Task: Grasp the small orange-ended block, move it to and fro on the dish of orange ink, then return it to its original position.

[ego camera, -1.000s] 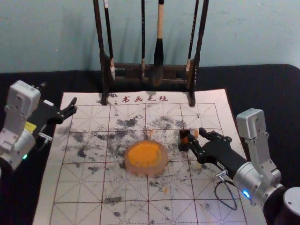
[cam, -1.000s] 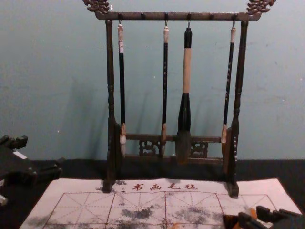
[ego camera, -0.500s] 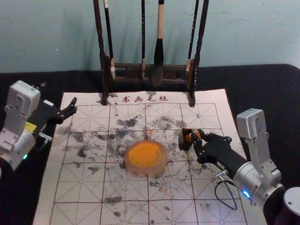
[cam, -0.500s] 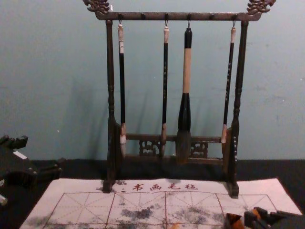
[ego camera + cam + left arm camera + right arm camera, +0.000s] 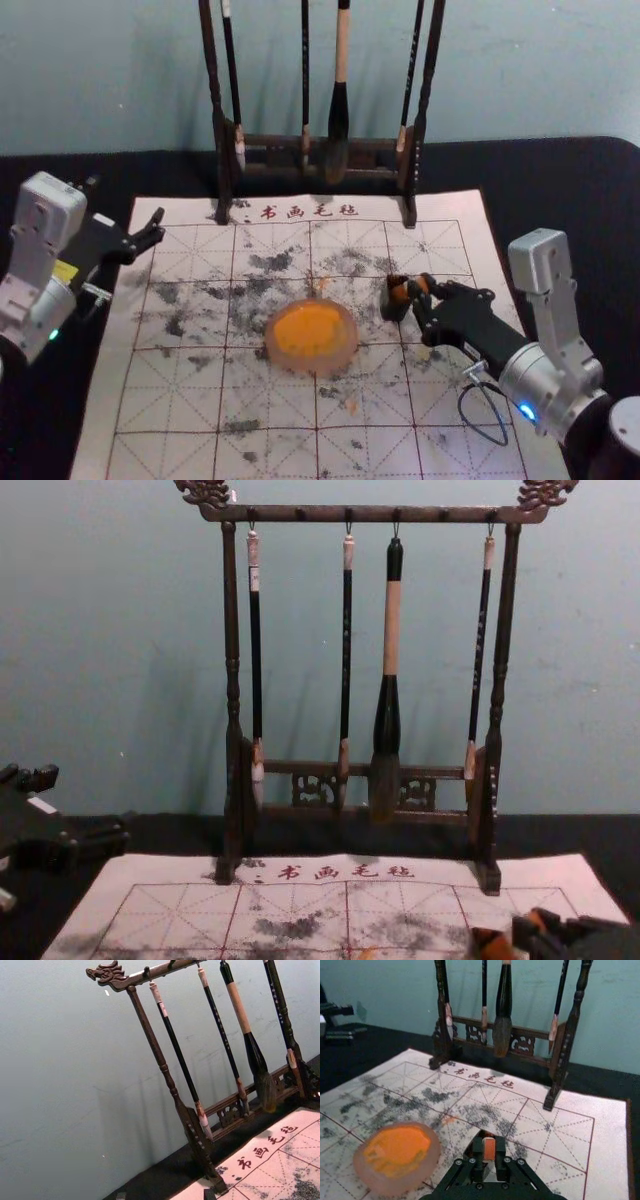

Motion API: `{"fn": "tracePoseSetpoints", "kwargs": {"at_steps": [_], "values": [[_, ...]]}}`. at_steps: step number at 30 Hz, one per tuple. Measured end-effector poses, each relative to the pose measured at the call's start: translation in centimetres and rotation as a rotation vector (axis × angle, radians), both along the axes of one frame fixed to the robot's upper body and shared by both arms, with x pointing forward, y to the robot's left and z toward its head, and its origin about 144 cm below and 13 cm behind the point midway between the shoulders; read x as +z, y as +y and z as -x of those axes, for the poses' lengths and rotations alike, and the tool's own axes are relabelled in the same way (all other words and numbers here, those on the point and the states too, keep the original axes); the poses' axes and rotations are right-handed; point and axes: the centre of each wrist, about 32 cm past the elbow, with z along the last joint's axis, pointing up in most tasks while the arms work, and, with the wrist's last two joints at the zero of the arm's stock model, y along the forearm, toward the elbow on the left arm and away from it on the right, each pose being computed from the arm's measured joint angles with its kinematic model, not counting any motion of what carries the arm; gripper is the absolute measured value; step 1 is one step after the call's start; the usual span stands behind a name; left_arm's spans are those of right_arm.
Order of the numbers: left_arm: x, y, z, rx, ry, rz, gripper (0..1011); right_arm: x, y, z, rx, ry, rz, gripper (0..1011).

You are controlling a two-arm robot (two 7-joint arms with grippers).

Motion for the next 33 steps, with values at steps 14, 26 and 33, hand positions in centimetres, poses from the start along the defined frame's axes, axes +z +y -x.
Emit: {"fn": "tracePoseSetpoints", "kwargs": {"at_steps": [14,26,33], "values": [[0.0,0.0,0.0,0.0,0.0,0.0,1001,2.6,-0.5,-0.6,0.039,0.006,-0.024,136],[0.0,0.0,0.0,0.0,0.0,0.0,1001,6.1,-2.3,-1.9,0.131,-0.063,0.045,136],[0.0,0.0,0.0,0.0,0.0,0.0,1002,7.2,-3.0,-3.9,0.249,-0.105,0.099,136]]}}
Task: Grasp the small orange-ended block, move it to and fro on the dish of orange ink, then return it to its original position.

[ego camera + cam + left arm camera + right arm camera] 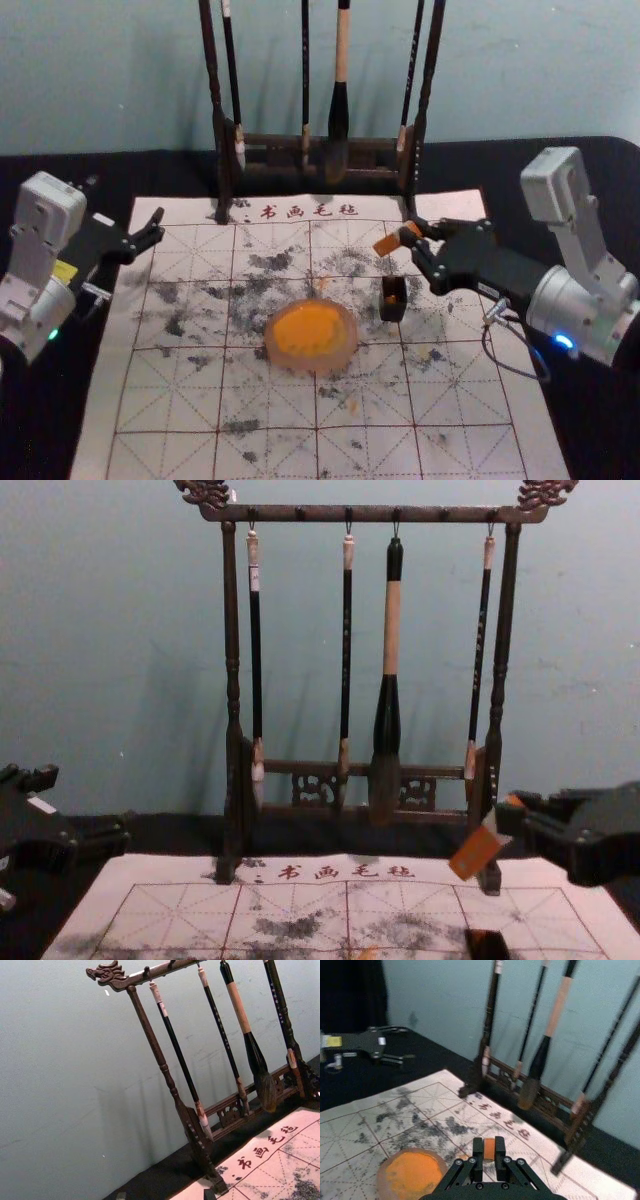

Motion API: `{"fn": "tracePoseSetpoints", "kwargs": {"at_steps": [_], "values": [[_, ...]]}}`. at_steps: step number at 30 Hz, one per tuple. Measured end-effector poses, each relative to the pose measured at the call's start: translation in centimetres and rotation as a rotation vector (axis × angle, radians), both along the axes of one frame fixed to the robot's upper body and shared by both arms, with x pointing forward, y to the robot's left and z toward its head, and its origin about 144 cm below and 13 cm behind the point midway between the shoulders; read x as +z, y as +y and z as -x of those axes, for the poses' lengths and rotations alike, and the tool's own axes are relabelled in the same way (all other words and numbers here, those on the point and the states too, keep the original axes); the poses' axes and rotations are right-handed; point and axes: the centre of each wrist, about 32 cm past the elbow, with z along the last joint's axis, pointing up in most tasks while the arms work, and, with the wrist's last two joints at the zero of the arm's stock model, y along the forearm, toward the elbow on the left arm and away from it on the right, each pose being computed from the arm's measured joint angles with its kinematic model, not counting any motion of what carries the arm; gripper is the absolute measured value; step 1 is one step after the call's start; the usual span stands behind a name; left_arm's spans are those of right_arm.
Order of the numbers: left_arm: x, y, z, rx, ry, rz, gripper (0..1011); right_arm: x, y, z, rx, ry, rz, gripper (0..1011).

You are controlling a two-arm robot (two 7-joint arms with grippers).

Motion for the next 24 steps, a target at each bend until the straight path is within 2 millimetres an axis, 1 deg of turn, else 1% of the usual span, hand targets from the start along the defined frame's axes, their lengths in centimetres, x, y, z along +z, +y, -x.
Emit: {"fn": "tracePoseSetpoints", "kwargs": {"at_steps": [10,18,19,24], "values": [[0.0,0.0,0.0,0.0,0.0,0.0,1001,1.2,0.3,-2.8,0.156,-0.01,0.049,136],[0.0,0.0,0.0,0.0,0.0,0.0,1001,2.0,1.6,-5.4,0.286,0.047,0.106,136],[0.0,0.0,0.0,0.0,0.0,0.0,1001,2.0,1.6,-5.4,0.286,0.047,0.106,136],[0.0,0.0,0.0,0.0,0.0,0.0,1001,2.3,2.5,-6.7,0.353,0.074,0.158,136]]}}
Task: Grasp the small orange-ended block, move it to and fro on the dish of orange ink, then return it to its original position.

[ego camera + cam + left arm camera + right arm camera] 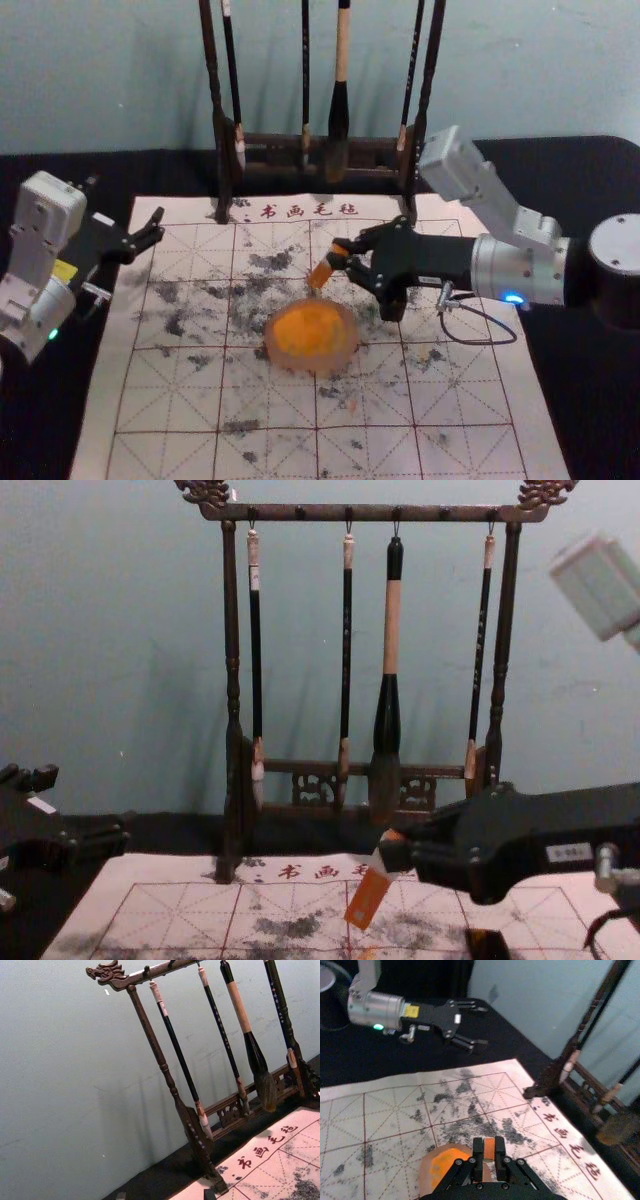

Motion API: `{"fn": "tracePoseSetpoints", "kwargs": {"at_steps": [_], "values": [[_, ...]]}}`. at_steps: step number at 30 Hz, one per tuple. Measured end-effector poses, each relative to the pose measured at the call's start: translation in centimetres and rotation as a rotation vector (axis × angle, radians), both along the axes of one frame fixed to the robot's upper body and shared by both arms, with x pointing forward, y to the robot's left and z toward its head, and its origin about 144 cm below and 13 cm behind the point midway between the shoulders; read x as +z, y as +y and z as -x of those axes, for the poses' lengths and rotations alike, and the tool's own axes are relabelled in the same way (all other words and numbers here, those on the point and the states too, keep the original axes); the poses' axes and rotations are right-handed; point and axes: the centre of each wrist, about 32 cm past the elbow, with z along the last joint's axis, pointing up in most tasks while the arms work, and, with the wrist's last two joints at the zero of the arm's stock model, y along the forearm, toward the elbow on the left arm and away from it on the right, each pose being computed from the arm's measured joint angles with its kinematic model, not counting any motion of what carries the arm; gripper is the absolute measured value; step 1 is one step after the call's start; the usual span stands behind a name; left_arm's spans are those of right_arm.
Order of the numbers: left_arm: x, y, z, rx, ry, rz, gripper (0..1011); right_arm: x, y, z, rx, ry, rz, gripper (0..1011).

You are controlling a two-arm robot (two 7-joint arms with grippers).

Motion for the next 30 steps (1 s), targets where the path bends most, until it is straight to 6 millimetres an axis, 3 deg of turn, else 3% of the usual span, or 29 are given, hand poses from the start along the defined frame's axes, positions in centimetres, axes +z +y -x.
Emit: {"fn": "tracePoseSetpoints", "kwargs": {"at_steps": [11,30], "values": [[0.0,0.0,0.0,0.0,0.0,0.0,1001,-0.1,1.5,-1.7,0.101,-0.017,0.103,136],[0.0,0.0,0.0,0.0,0.0,0.0,1001,-1.3,2.0,-2.2,0.112,-0.025,0.165,136]]}}
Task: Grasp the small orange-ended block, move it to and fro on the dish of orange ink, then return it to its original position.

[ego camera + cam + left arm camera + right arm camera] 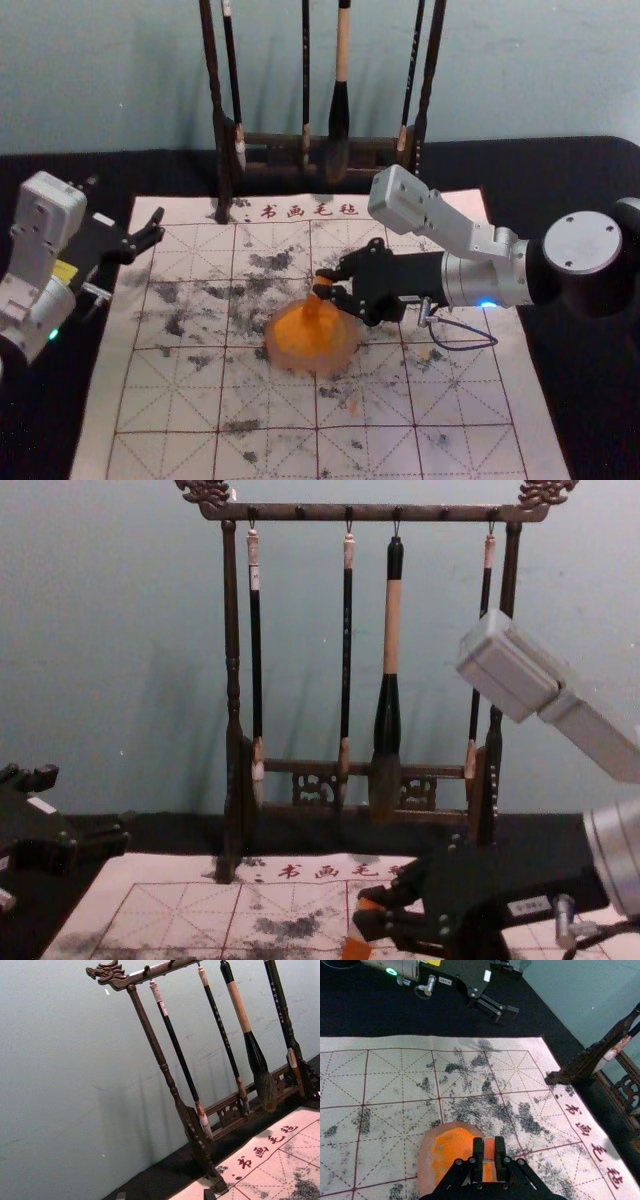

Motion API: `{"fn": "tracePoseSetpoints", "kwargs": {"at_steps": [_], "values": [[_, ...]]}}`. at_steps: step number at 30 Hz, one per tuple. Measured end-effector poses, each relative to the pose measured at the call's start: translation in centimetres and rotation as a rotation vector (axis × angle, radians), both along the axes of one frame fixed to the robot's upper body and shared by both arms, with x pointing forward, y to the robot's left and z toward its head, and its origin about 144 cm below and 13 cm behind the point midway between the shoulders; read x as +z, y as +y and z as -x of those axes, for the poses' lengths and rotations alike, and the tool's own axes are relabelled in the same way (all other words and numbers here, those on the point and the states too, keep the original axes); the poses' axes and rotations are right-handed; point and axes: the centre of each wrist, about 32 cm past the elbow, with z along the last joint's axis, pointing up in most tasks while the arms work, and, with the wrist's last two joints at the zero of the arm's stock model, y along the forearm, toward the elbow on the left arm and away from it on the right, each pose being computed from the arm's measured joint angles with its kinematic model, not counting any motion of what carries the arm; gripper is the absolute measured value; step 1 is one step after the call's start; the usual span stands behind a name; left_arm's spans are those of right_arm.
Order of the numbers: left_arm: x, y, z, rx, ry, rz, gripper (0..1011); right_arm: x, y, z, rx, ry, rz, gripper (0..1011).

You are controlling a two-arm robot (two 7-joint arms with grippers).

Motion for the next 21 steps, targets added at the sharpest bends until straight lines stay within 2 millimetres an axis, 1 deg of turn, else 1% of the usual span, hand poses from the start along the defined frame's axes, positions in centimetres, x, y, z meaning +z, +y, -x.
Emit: {"fn": "tracePoseSetpoints", "kwargs": {"at_steps": [13,21], "values": [[0.0,0.0,0.0,0.0,0.0,0.0,1001,-0.25,0.02,-0.2,-0.014,-0.005,0.009,136],[0.0,0.0,0.0,0.0,0.0,0.0,1001,-0.14,-0.47,-0.09,-0.019,-0.011,0.013,136]]}}
